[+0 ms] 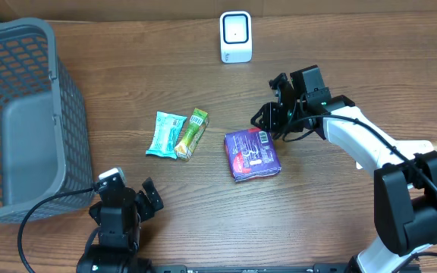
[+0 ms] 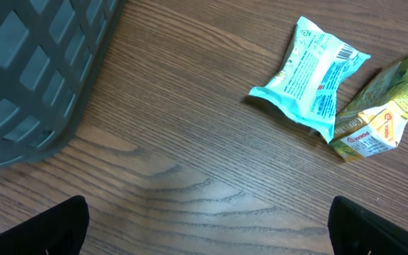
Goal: Scan the item barcode
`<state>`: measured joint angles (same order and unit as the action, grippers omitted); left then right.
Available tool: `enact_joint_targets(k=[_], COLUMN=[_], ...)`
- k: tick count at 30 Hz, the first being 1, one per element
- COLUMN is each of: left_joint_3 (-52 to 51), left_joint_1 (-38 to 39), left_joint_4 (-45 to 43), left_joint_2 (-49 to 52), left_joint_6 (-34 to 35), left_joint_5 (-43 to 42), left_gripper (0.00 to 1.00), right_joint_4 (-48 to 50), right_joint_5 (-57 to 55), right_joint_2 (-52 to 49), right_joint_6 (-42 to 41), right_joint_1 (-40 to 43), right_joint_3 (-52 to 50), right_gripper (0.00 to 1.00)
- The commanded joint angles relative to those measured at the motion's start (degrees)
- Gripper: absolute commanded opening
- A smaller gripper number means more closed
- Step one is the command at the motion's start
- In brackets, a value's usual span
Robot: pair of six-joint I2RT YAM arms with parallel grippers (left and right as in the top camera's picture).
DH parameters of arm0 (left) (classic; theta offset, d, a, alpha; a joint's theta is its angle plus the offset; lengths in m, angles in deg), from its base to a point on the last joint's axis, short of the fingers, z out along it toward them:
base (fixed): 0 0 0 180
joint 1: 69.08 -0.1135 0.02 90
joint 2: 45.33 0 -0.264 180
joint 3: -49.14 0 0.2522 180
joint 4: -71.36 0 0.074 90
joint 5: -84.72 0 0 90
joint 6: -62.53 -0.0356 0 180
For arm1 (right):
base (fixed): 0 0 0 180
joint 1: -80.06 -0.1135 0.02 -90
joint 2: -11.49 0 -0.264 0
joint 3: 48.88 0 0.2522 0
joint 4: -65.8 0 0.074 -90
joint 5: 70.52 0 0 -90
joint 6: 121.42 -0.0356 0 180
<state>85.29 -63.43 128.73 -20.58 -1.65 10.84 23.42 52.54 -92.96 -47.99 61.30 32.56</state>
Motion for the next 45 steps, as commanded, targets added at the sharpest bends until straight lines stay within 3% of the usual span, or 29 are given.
enact_joint_targets(k=[1, 7, 17, 26, 31, 34, 37, 45], left_joint_3=[-0.24, -0.24, -0.24, -0.24, -0.24, -0.24, -0.24, -0.24], left_joint_1=[0.11, 0.11, 0.11, 0.11, 0.11, 0.11, 0.11, 0.11], left_joint_4=[-0.33, -0.33, -0.33, -0.33, -0.33, -0.33, -0.33, -0.33], left_joint_2=[-0.5, -0.5, -0.5, -0.5, -0.5, -0.5, -0.5, -0.5], left_joint_6=[1.01, 1.01, 1.01, 1.01, 1.01, 1.01, 1.01, 1.01], left_joint_5=[0.79, 0.79, 0.79, 0.79, 0.79, 0.79, 0.79, 0.79], left_gripper=[0.99, 1.0, 1.0, 1.0, 1.0, 1.0, 0.99, 1.0], right_joint_4=[-2.34, -4.35, -5.51, -13.68, -19.08, -21.31, -22.1, -20.76], right_joint_5=[3.52, 0.28, -9.51, -16.31, -18.05, -24.83, -32.33, -32.89], right_joint_2=[4.55, 5.33, -1.09, -0.98, -0.98, -0.98, -0.98, -0.98], right_joint_6=[0.52, -1.16, -12.41, -14.47, -4.98, 0.81, 2.45, 5.14], right_joint_1=[-2.86, -12.63, -22.03, -19.39, -15.58, -13.68, -11.34, -3.89], right_joint_3=[2.54, 2.4, 0.87, 1.14, 3.3, 3.87, 3.87, 4.13], right_gripper=[0.4, 0.52, 0.51, 0.51, 0.51, 0.52, 0.56, 0.56])
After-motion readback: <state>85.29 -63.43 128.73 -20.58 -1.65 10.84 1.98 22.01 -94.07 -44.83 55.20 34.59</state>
